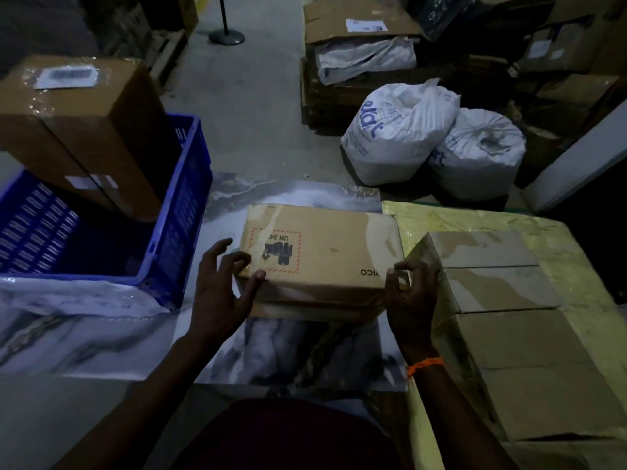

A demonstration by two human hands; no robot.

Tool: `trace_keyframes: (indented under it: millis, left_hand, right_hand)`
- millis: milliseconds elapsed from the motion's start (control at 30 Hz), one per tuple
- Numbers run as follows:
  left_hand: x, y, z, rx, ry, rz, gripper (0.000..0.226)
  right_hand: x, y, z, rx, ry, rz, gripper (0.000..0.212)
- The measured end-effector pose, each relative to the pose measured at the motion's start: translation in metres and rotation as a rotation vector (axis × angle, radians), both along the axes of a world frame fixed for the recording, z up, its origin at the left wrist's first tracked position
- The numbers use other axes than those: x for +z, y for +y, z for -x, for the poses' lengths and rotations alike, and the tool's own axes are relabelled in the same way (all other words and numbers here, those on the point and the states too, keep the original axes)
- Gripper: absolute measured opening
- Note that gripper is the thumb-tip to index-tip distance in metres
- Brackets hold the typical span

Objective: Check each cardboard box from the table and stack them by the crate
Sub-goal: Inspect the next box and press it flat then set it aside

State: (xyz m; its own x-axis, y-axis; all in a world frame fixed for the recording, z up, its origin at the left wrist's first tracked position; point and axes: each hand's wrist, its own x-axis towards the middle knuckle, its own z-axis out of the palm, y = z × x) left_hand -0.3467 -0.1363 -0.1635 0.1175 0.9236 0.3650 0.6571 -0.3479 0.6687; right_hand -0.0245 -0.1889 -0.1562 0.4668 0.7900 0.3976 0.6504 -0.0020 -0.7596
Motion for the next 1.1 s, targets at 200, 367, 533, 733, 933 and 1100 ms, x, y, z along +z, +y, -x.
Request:
trace_keyframes:
  millis: [200, 367, 533, 733, 933, 1100]
  left_hand:
    - [0.032, 0.036, -0.038, -0.23, 0.212, -0.108, 0.045]
    - [0.028, 0.052, -0.067, -0.301, 0.398, -0.049, 0.049]
    - [0.022, 0.047, -0.068, -0.269, 0.444, -0.063, 0.048]
    - [0.03, 0.046, -0.064, -0.304, 0.408, -0.033, 0.045]
    - [0.026, 0.01, -0.036, -0.334, 0.287, -0.079, 0.032]
    - [0.02, 0.006, -0.037, -0.271, 0.211, -0.076, 0.026]
  right_hand:
    - [0.02, 0.041, 0.033, 0.292, -0.377, -0.046, 0.027]
    - [0.013, 0.073, 0.061, 0.443, -0.551, 0.212, 0.05]
    - [0.008, 0.071, 0.062, 0.415, -0.586, 0.266, 0.046]
    - [0.018, 0.066, 0.058, 0.488, -0.541, 0.319, 0.051]
    - [0.012, 0.018, 0.025, 0.591, -0.44, 0.203, 0.039]
    - [0.005, 0.014, 0.024, 0.516, -0.294, 0.182, 0.033]
